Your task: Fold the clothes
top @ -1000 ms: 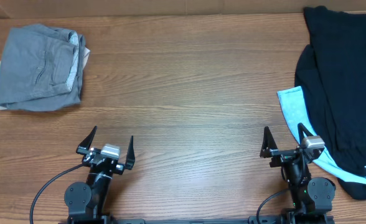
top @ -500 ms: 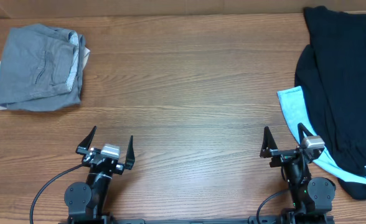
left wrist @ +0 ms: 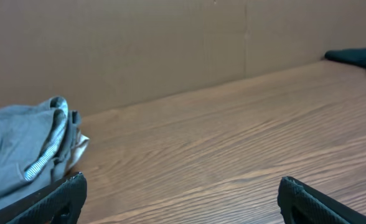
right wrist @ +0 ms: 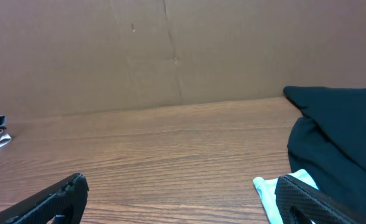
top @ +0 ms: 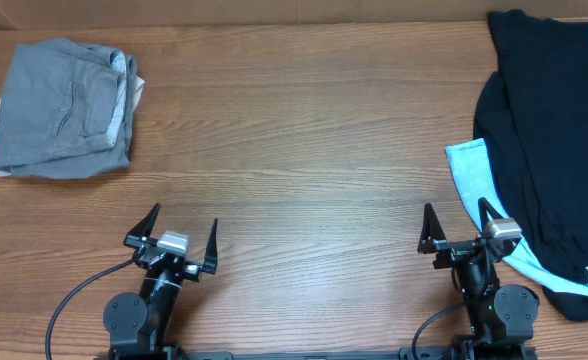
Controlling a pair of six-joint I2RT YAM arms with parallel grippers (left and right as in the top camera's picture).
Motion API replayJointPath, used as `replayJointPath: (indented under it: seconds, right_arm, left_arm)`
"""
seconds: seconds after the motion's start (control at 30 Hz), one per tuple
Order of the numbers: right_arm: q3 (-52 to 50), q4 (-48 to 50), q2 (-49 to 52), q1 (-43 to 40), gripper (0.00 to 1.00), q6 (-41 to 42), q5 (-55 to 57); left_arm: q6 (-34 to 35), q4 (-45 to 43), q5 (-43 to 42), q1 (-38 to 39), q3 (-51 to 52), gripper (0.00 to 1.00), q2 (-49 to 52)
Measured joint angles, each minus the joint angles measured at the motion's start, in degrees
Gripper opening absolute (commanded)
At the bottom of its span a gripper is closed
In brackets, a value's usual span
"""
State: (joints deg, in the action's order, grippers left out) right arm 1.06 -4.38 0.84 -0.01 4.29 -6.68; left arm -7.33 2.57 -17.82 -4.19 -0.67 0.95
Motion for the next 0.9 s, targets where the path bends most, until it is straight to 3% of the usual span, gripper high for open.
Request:
replayJointPath:
  seconds: [0.23, 0.57, 0.9]
  right_arm:
    - [0.04, -0.87, 0.00, -0.02, 1.00, 0.02, -0.57]
    - [4.46, -4.90, 0.00, -0.02, 1.00, 0.02, -0.59]
    - [11.34, -8.92, 1.25, -0.02, 1.00, 0.00, -0.59]
  left_arm:
    - [4.87, 0.00, 0.00, 0.00, -0.07, 1.00, 0.00]
    - [5.99, 0.63, -0.02, 0.00, -3.39, 1.00, 0.66]
    - [6.19, 0.83, -0.66, 0.00, -14.40, 1.00, 18.49]
